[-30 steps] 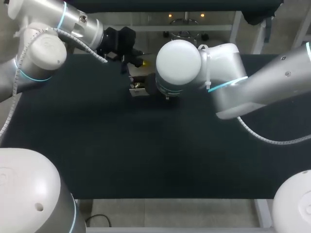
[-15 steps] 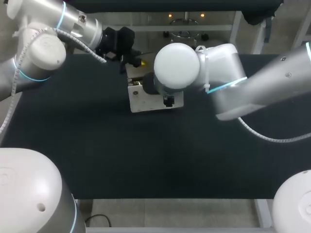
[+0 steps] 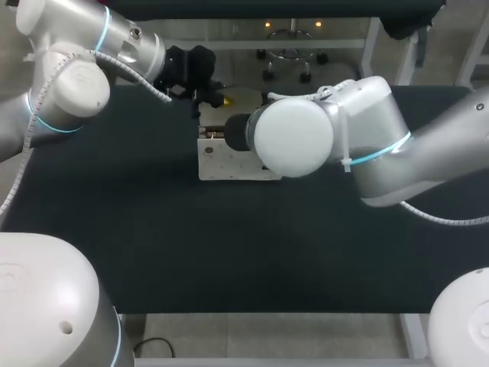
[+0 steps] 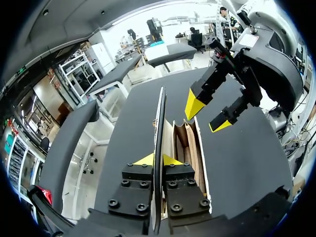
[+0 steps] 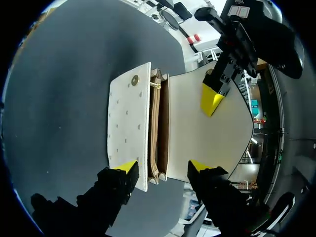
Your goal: Pick up the bag, open it, inspect its contents, close it, and place it on the opposite side
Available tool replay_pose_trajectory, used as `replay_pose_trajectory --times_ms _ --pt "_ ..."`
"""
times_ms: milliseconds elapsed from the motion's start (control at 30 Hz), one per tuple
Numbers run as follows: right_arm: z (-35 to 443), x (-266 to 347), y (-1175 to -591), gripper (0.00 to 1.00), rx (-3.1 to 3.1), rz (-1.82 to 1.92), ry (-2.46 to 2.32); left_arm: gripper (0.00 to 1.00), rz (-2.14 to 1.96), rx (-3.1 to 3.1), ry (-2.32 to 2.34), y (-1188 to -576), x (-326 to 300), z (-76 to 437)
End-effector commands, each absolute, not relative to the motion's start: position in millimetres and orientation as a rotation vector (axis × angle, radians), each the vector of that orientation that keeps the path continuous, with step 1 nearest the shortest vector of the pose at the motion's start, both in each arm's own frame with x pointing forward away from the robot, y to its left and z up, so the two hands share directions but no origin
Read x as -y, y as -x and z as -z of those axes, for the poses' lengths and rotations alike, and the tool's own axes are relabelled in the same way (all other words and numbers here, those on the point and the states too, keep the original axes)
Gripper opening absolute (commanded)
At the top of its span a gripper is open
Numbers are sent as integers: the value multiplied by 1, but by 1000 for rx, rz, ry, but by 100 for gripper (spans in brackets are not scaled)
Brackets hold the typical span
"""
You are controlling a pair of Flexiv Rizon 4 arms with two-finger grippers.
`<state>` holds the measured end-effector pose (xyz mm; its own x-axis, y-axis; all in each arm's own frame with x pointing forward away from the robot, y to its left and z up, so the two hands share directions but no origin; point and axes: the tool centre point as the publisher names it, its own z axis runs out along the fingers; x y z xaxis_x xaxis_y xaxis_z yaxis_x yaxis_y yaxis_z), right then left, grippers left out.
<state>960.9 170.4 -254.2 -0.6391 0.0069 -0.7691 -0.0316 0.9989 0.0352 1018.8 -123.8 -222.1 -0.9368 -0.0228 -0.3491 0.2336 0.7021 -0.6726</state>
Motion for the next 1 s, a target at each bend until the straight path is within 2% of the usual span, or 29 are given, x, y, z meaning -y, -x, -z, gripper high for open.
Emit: replay_pose_trajectory --times_ms 33,633,1000 --pt "252 -165 -956 0 -2244 -73 23 0 1084 -2572 -161 -1016 124 220" --pt "267 -171 -993 0 -2274 -45 -10 0 1113 -2537 -209 -1000 128 213" --pt "280 -170 -992 0 -2308 -47 -11 0 1123 -2532 -185 -1003 127 214"
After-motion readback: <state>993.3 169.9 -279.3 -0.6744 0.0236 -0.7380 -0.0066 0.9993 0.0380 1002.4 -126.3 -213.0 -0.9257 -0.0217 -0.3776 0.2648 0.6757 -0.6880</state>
